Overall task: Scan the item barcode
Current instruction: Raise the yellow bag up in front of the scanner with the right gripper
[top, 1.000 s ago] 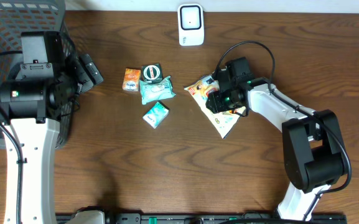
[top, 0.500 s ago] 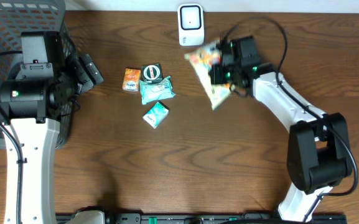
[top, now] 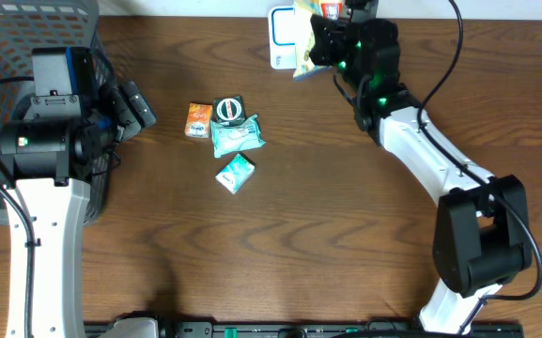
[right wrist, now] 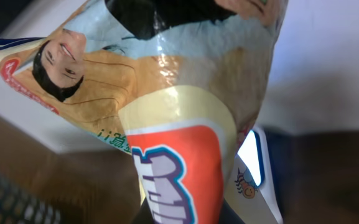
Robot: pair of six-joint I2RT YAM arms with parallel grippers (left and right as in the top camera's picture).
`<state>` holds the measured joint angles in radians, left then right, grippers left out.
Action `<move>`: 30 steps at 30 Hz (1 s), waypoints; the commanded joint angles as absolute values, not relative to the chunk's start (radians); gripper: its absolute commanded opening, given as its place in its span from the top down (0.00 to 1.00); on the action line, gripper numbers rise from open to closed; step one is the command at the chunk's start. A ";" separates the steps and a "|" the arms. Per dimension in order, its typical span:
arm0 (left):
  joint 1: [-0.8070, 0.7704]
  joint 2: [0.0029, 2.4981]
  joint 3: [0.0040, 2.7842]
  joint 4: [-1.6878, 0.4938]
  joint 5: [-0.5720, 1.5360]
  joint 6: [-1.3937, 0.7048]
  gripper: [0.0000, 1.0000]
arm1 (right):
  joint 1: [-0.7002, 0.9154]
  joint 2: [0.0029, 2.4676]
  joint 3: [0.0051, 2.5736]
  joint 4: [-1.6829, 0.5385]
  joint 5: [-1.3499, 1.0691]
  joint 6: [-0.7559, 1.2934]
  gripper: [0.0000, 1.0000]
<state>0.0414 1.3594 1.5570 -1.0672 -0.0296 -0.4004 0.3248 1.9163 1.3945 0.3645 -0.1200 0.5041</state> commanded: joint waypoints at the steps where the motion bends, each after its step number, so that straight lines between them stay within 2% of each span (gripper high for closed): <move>1: 0.046 1.354 1.557 -1.069 -0.035 -0.410 0.02 | 0.339 1.972 1.464 0.398 -0.044 0.555 0.99; 13: 0.046 1.354 1.557 -1.069 -0.035 -0.409 0.02 | 0.355 2.335 1.934 0.341 -0.081 0.572 0.99; 23: 0.046 1.354 1.557 -1.069 -0.035 -0.410 0.02 | 0.356 2.398 1.963 0.289 -0.073 0.571 0.99; 30: 0.046 1.354 1.557 -1.069 -0.035 -0.409 0.02 | 0.358 2.398 1.963 0.151 -0.054 0.571 0.99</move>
<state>0.0414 1.3594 1.5570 -1.0672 -0.0296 -0.4004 0.3485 2.3959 1.9297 0.1726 -0.0772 0.5598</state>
